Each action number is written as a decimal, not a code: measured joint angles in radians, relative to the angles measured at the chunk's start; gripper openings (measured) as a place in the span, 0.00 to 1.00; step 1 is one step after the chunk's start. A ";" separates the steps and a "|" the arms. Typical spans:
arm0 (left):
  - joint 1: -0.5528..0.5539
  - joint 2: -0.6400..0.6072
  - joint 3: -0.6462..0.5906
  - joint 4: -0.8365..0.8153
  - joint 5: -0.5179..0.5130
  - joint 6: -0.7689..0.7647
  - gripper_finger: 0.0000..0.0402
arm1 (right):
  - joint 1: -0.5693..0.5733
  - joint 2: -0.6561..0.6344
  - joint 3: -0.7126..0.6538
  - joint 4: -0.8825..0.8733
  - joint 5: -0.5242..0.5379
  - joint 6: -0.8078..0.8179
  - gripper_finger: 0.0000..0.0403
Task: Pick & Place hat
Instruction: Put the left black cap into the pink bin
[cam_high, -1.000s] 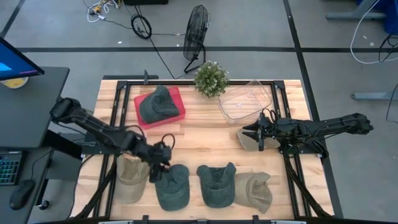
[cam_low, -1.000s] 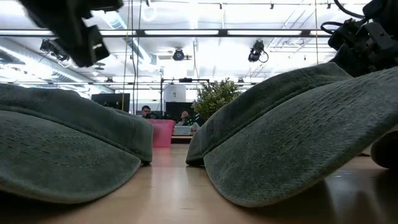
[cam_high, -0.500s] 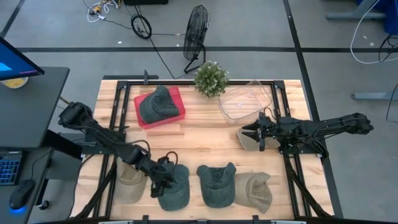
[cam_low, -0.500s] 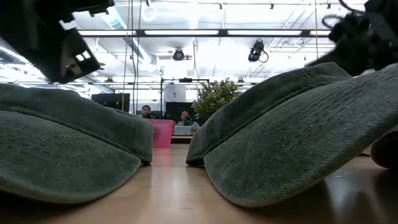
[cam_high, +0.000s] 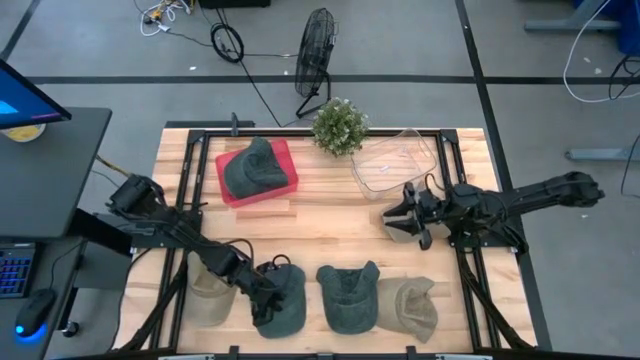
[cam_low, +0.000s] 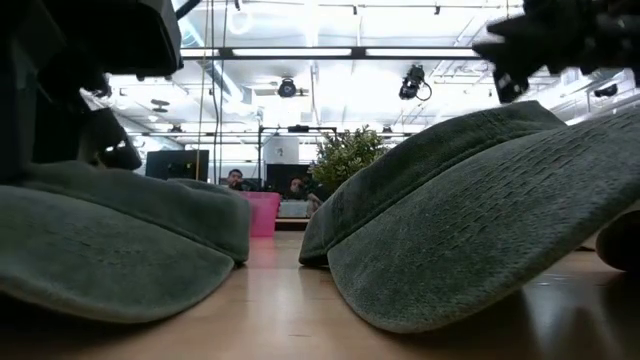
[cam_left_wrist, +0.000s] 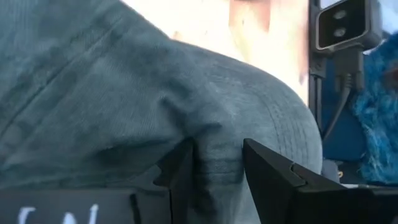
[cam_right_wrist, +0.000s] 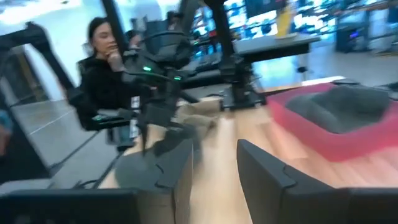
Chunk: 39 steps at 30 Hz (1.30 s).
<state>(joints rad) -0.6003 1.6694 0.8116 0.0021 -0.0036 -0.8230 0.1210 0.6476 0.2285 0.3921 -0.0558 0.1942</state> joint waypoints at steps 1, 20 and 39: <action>0.000 0.000 0.000 0.000 0.000 0.014 0.36 | 0.013 0.033 0.036 -0.019 -0.008 -0.011 0.32; 0.013 -0.110 0.163 -0.330 -0.071 0.450 0.02 | 0.152 0.550 0.317 -0.166 -0.014 -0.046 0.32; 0.412 -0.149 0.595 -1.513 -0.498 1.306 0.02 | 0.147 0.599 0.318 -0.057 -0.002 -0.203 0.32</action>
<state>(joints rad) -0.1879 1.5208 1.4062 -1.5112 -0.5019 0.4834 0.2676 1.2469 0.5468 0.3351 -0.0578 -0.0086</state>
